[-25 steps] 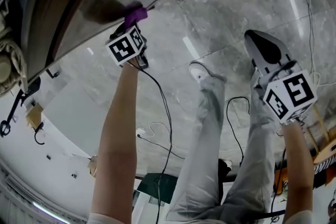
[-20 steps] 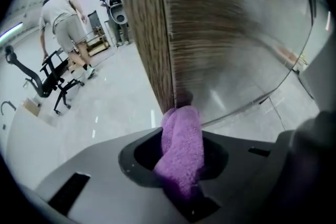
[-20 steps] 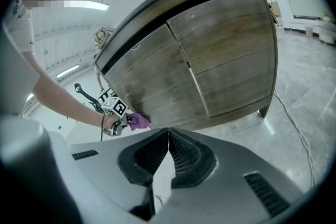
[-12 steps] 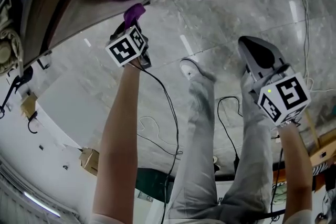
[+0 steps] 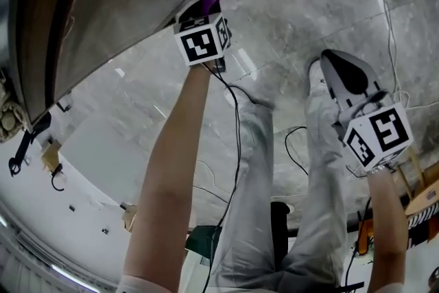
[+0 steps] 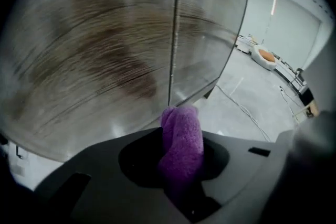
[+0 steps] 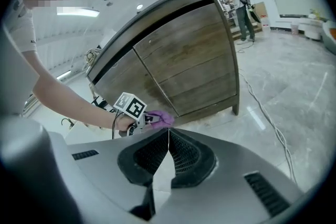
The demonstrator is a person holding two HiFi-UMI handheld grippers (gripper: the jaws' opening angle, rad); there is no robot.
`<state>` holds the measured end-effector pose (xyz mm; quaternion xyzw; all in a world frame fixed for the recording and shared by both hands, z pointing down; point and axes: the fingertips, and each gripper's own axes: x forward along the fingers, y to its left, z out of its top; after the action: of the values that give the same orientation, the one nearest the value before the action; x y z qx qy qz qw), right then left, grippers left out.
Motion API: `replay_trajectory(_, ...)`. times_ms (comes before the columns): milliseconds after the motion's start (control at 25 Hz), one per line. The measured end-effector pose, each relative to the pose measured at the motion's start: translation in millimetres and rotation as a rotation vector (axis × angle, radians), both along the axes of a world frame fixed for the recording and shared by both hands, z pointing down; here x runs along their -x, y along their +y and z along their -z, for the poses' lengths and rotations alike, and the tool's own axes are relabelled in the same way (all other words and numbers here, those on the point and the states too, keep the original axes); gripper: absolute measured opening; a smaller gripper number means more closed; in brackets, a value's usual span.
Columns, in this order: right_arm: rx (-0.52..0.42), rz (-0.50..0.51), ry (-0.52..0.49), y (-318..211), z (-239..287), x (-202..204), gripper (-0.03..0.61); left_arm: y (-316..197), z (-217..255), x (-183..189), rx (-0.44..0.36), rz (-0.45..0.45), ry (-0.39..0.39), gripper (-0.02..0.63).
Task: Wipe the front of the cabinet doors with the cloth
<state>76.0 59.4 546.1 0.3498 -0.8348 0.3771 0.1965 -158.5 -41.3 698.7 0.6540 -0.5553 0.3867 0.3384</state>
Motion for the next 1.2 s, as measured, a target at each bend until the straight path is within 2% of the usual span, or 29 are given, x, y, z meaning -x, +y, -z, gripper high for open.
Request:
replay_trajectory(80, 0.008, -0.057, 0.007, 3.2, -7.1, -14.9, 0.026, -16.1, -5.6, -19.0, -0.013, -0.033, 0.012, 0.092)
replay_trajectory(200, 0.026, -0.140, 0.015, 14.2, -21.9, -25.8, 0.026, -30.5, -20.8, -25.6, -0.009, -0.024, 0.038, 0.092)
replay_trajectory(400, 0.043, -0.233, 0.028, 35.0, -46.1, -23.8, 0.026, -45.7, -44.0, 6.6, -0.005, 0.093, 0.031, 0.092)
replay_trajectory(520, 0.067, -0.261, 0.030, 48.5, -61.0, -7.4, 0.026, -42.8, -50.1, 36.2, 0.004, 0.116, 0.015, 0.092)
replay_trajectory(760, 0.060, -0.179, 0.029, 47.4, -56.4, 49.2, 0.026, -19.4, -49.9, 92.4, 0.059, 0.006, -0.025, 0.092)
replay_trajectory(1040, -0.002, -0.094, 0.027, 5.1, -42.1, 95.9, 0.026, 35.1, -50.1, 188.6, 0.123, 0.097, -0.059, 0.092)
replay_trajectory(1200, -0.032, -0.033, 0.035, -7.8, -37.2, 114.3, 0.026, 70.5, -48.8, 246.2, 0.136, 0.219, -0.101, 0.092)
